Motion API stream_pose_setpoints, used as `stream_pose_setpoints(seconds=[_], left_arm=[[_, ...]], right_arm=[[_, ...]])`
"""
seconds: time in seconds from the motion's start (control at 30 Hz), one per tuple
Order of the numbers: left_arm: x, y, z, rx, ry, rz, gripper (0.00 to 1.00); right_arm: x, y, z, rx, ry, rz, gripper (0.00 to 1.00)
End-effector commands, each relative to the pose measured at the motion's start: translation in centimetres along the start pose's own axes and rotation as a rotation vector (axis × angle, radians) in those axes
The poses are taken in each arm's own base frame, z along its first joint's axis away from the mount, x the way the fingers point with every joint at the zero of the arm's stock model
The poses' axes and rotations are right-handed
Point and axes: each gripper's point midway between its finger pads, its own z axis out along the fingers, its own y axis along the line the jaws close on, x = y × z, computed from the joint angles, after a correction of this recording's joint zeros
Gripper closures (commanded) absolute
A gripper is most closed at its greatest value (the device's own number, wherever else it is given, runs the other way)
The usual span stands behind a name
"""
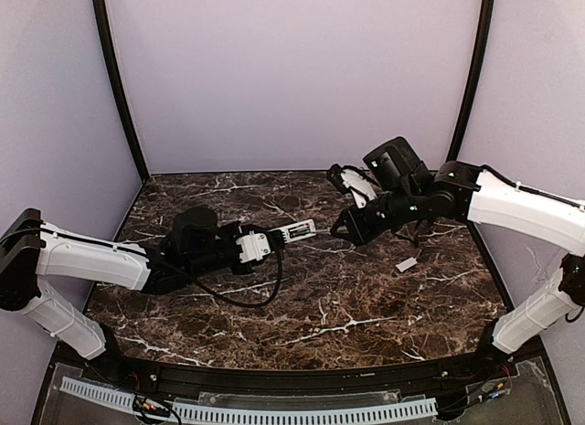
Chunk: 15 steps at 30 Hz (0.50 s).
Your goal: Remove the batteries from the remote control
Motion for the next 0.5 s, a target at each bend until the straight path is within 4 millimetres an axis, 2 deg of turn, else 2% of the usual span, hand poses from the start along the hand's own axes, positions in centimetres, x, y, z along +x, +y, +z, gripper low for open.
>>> stream_pose_setpoints(seconds=[0.0,0.47], left_arm=[[-1.2,1.0,-0.5,-0.039,-0.033,0.002,1.0],[-1.2,1.0,-0.4,-0.037,-0.028,-0.008,1.0]], right_arm=[[-1.1,0.3,0.0,0.007,-0.033,0.003,1.0],[-1.2,-0.7,0.0,0.061,-0.052,0.049,1.0]])
